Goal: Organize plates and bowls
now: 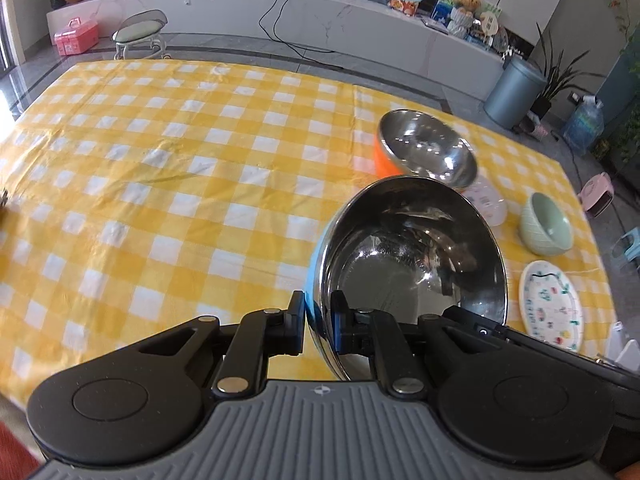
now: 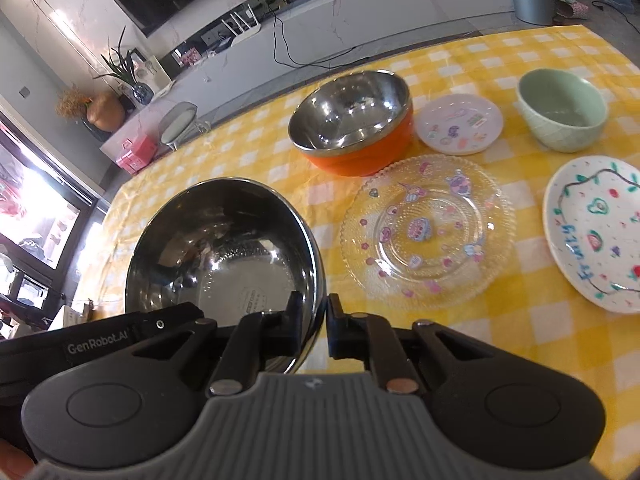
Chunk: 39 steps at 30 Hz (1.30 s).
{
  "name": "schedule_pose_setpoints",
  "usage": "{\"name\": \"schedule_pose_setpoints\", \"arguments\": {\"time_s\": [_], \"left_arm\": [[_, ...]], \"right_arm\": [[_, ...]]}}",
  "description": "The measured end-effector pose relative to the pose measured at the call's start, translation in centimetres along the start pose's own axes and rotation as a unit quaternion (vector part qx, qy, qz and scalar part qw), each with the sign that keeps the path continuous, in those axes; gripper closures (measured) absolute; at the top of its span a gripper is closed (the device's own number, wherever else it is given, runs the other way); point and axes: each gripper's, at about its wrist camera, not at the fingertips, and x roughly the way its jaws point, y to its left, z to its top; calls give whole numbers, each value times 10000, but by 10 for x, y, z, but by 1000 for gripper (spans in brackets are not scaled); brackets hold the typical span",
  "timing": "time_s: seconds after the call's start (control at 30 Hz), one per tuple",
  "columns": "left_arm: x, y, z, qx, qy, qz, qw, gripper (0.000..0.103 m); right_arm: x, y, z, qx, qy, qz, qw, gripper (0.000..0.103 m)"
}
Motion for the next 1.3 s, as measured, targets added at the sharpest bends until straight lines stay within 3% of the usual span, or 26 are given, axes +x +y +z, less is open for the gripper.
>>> {"name": "schedule_pose_setpoints", "arguments": {"time_s": [0.43,1.0,1.3], "left_arm": [[-13,-8,-43,-254,101,-249,9993,88],[26,0,-64,-830,781,-338,9929,89],[38,-2,-66,-911,945,-204,9911,89]], "right_arm": [[-41,-27,-29,-78,47,179,9998,94],[-18,-54,-43,482,714,-88,9962,92],[-16,-63,-44,673,795,-84,9945,89]]}}
